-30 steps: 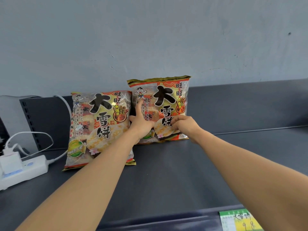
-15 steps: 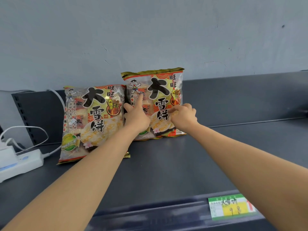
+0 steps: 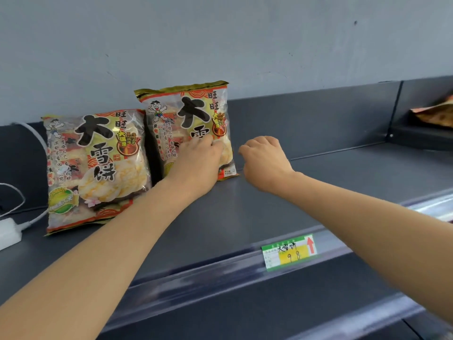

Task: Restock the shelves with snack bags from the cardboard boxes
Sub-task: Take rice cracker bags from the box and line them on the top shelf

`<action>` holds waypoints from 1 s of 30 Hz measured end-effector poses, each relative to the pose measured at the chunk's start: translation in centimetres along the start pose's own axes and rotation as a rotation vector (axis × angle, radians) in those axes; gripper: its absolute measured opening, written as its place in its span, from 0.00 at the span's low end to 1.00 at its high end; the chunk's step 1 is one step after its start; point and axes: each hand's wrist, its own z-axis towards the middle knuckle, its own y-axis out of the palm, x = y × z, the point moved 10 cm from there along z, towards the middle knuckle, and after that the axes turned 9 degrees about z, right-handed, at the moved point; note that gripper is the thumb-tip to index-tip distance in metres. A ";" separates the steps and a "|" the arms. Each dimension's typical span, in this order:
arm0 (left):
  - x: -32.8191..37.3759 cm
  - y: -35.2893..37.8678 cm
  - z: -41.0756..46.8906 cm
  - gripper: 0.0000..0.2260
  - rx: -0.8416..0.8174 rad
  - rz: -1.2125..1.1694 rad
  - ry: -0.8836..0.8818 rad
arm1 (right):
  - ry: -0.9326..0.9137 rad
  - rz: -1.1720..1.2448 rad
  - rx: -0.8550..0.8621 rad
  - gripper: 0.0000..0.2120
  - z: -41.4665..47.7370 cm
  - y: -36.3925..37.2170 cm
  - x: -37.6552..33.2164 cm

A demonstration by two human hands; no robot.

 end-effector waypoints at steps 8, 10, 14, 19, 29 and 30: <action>17.4 -3.1 -0.7 0.13 0.096 -0.179 0.347 | 0.172 -0.194 -0.045 0.11 -11.3 -3.3 10.2; 21.8 -4.0 -1.3 0.12 0.128 -0.212 0.407 | 0.238 -0.224 -0.042 0.08 -14.8 -4.7 13.5; 29.5 -5.4 -2.8 0.08 0.150 -0.218 0.529 | 0.364 -0.295 -0.071 0.08 -22.0 -7.8 20.1; 42.2 -7.6 -5.3 0.10 0.112 -0.275 0.633 | 0.507 -0.341 -0.081 0.11 -33.4 -12.2 29.3; 68.3 -8.6 -10.3 0.13 -0.090 -0.277 0.800 | 0.768 -0.316 -0.292 0.12 -56.0 -15.2 47.2; 70.1 -8.5 -10.4 0.12 -0.110 -0.277 0.813 | 0.778 -0.320 -0.309 0.13 -57.4 -15.3 48.2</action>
